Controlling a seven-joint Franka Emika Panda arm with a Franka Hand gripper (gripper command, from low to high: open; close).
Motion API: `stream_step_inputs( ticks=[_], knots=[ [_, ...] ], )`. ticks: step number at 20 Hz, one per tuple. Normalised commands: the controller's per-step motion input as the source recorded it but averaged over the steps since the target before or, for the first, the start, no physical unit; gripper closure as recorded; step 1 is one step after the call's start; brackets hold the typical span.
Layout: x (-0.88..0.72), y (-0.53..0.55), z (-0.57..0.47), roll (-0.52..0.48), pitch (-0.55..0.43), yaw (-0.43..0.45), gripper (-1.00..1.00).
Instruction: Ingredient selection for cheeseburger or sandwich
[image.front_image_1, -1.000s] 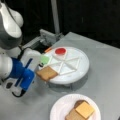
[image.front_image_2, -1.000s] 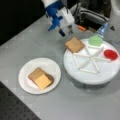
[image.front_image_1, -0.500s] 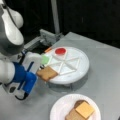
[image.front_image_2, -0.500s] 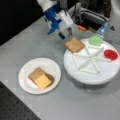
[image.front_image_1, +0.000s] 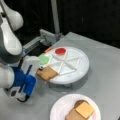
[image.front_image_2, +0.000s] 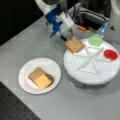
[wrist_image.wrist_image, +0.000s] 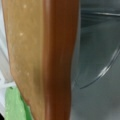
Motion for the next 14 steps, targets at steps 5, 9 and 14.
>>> stream_step_inputs(
  ticks=[5, 9, 14],
  knots=[
    [0.13, -0.2, -0.07, 0.403, -0.087, 0.013, -1.0],
    [0.15, -0.21, -0.05, 0.34, -0.067, 0.039, -1.0],
    [0.17, -0.17, -0.07, 0.306, -0.075, 0.058, -1.0]
  ],
)
